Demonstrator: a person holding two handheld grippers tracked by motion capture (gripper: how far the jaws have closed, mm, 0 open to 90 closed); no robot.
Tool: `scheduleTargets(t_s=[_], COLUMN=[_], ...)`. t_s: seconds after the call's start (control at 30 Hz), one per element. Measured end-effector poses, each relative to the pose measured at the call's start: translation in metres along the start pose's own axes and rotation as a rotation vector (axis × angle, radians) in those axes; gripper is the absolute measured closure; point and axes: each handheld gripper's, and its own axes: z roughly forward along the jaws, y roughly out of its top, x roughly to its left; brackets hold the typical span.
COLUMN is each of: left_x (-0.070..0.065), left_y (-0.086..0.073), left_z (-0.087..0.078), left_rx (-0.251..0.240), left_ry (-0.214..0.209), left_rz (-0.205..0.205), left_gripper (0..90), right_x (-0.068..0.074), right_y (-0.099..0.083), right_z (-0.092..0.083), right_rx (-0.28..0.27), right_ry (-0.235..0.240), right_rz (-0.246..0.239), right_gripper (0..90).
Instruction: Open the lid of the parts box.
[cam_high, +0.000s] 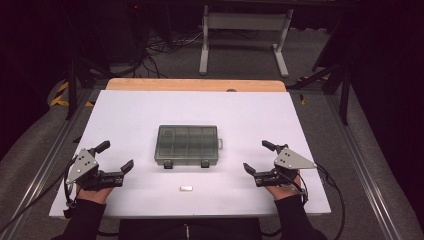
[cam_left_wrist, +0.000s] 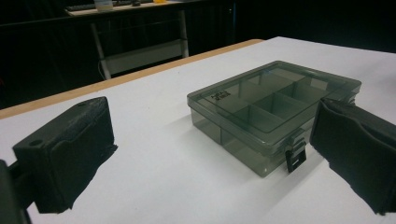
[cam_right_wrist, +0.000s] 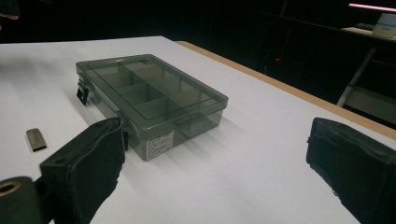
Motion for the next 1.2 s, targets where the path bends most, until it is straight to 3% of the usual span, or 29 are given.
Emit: scheduleTargets(t_s=[0.33, 0.57, 1.03, 1.2], left_x=[0.002, 0.001, -0.001, 0.002], left_y=[-0.001, 0.000, 0.004, 0.009], left_z=[-0.001, -0.001, 0.001, 0.007], left_rx=[-0.008, -0.013, 0.025, 0.061], left_ry=[0.003, 0.005, -0.027, -0.051], left_rz=[-0.026, -0.022, -0.034, -0.047], left_gripper=[0.8, 0.7, 1.6, 1.5], right_x=[0.000, 0.001, 0.004, 0.004], right_y=[0.000, 0.000, 0.007, 0.013], right_z=[0.000, 0.001, 0.004, 0.009], right_rx=[0.002, -0.001, 0.022, 0.029], right_ry=[-0.007, 0.002, 0.036, 0.059], right_rz=[0.002, 0.001, 0.016, 0.018], right_gripper=[5.2, 5.3, 9.3, 11.0])
